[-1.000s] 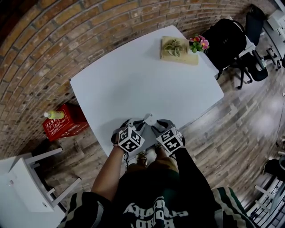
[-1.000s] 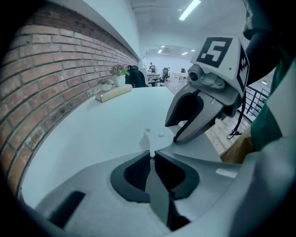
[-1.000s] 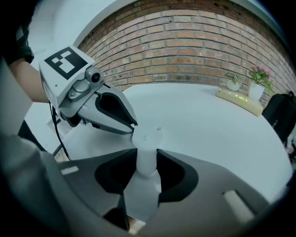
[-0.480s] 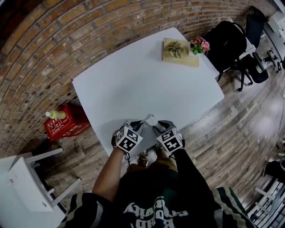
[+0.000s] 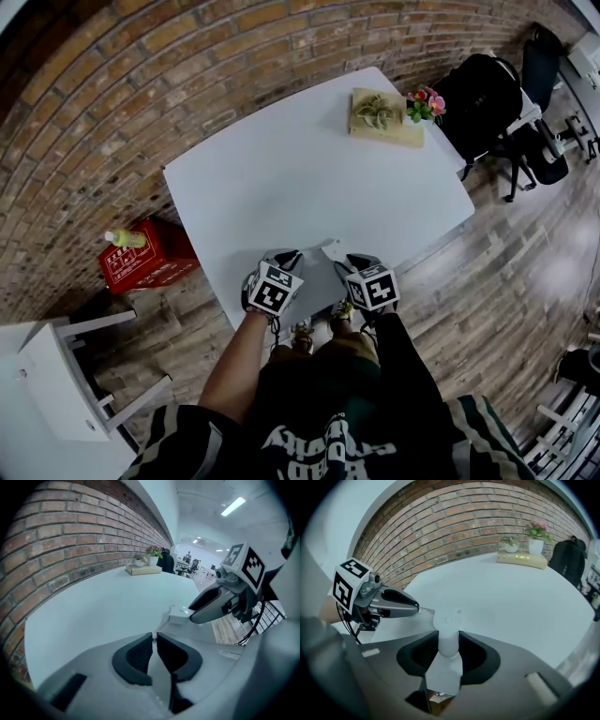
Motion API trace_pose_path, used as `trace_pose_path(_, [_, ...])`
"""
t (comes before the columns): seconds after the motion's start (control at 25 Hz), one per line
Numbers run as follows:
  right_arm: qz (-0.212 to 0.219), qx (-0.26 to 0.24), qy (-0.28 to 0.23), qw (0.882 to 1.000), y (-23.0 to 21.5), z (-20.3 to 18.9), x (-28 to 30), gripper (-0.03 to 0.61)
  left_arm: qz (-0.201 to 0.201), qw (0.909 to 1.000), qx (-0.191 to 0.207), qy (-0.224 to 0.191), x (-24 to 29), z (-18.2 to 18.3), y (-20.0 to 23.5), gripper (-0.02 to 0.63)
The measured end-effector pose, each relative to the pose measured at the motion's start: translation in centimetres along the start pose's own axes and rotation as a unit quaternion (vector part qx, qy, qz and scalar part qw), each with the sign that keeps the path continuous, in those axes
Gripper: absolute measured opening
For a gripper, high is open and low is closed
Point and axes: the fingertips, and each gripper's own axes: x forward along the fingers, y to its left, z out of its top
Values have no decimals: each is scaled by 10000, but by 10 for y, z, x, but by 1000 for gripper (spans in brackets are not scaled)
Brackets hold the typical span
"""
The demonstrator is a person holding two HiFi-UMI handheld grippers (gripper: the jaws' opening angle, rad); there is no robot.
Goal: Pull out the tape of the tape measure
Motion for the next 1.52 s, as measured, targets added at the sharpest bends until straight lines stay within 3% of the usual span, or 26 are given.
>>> trace_pose_path(0.6, [157, -59, -607, 9980, 16, 72, -43, 149, 174, 9898, -1012, -990, -63, 68, 30, 38])
trace_pose_path(0.84, [-10, -271, -826, 9962, 15, 100, -62, 149, 476, 9837, -1154, -1297, -97, 83, 53, 38])
trace_pose_path(1.08, [-118, -560, -863, 9946, 20, 115, -68, 149, 645, 9812, -1171, -1392, -111, 86, 61, 38])
trace_pose_path(1.52, [-230, -627, -830, 9943, 11, 117, -75, 149, 840, 9770, -1349, -1425, -118, 81, 73, 38])
